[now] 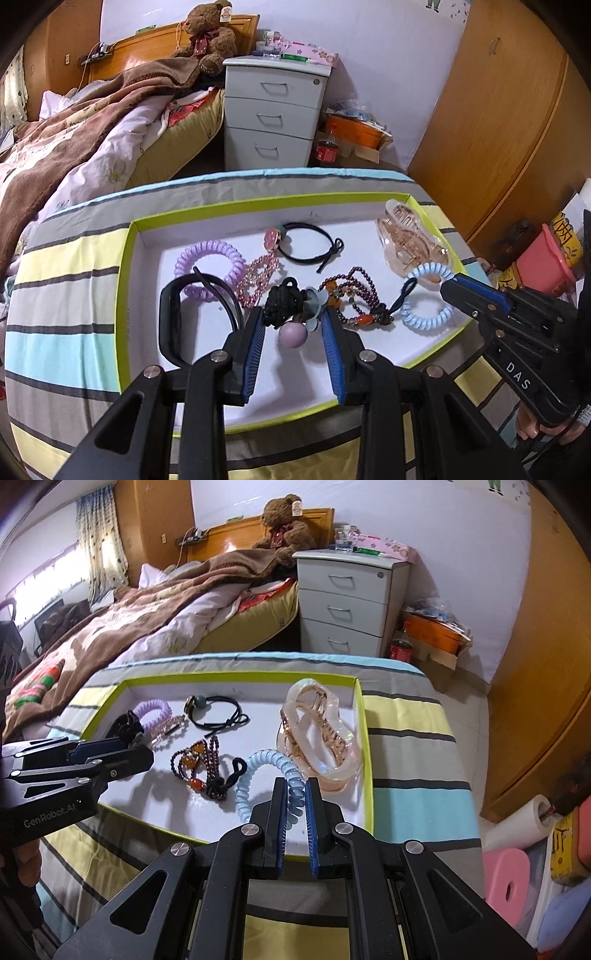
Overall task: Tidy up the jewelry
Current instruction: 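Carry both hair ties over the green box, then lower both hair ties into the box and open both grippers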
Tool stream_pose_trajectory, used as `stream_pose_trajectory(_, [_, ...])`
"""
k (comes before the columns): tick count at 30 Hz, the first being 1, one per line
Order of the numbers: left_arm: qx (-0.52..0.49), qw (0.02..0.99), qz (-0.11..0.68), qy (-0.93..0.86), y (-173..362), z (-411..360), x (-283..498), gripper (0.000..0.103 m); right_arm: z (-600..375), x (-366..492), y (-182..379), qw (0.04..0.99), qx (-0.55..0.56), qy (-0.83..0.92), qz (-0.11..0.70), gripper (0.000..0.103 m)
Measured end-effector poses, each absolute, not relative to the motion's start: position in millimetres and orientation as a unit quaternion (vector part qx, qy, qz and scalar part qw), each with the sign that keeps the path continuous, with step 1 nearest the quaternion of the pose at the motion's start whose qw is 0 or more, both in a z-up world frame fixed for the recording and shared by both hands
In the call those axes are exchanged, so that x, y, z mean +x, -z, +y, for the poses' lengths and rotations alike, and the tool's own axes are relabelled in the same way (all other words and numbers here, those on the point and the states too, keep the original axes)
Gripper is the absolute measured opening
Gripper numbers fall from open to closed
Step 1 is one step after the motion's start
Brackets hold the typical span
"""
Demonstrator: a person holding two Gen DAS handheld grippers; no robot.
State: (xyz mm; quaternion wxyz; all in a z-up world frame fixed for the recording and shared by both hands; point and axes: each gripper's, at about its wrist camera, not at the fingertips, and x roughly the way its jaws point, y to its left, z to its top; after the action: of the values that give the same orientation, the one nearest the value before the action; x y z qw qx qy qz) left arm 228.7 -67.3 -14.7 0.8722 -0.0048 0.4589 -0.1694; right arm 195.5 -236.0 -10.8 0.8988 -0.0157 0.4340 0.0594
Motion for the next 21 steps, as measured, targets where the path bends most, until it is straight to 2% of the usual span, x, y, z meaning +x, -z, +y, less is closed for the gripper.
stream_pose_trajectory(21, [-0.003,0.86,0.484,0.164,32,-72,234,0.034,-233,203,22,0.881,-0.044,-0.062,0.466,0.01])
